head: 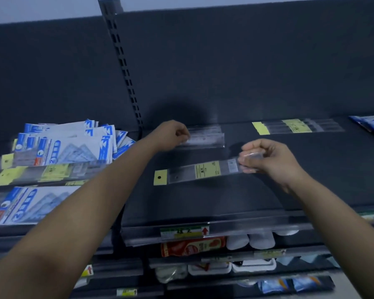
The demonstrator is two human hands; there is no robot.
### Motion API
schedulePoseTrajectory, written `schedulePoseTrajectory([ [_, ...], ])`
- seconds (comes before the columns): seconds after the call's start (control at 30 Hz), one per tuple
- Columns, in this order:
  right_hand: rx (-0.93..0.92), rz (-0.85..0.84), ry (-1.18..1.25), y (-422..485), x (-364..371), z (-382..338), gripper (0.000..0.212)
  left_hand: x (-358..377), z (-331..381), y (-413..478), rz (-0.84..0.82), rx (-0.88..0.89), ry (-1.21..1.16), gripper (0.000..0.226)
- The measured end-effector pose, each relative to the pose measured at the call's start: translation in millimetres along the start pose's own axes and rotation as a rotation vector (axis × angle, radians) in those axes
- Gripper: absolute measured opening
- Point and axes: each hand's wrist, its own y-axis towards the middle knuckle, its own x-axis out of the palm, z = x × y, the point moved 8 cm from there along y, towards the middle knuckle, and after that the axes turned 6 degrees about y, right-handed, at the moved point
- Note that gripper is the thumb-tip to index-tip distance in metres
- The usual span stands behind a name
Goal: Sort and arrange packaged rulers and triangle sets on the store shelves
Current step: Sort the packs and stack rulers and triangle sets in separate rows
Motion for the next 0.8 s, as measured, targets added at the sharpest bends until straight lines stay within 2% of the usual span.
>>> schedulePoseTrajectory([
  [0.13, -0.038, -0.054, -0.174, 18, 3, 1, 0.032, 10, -8, 12, -0.024, 0.013, -0.015, 0.009],
  [0.23, -0.012, -0.107, -0.203, 27, 4, 9, 0.035, 9, -13, 15, 0.006, 0.030, 0.015, 0.009],
  [0.3, -0.011, -0.116, -0.194, 30, 4, 11, 0.035, 6, -15, 13, 0.042, 0.028, 0.043, 0.014],
  [0.43, 0.014, -0.133, -0.048, 40, 2, 7, 0.034, -12, -3, 3, 0.172, 0.016, -0.061, 0.018],
  [0.5, 0.024, -0.136, -0.004, 44, 0, 4, 0.032, -8, 13, -2, 0.070, 0.040, -0.092, 0.030],
  [0.63, 0.042, -0.121, 0.086, 51, -14, -2, 0.027, 12, 44, -13, -0.246, 0.073, -0.124, 0.050],
  [0.73, 0.087, -0.074, 0.268, 51, -35, -4, 0.027, 18, 57, -8, -0.272, 0.093, -0.158, 0.048],
  [0.8, 0.094, -0.015, 0.348, 51, -53, -6, 0.028, 21, 62, -1, -0.280, 0.109, -0.181, 0.039],
])
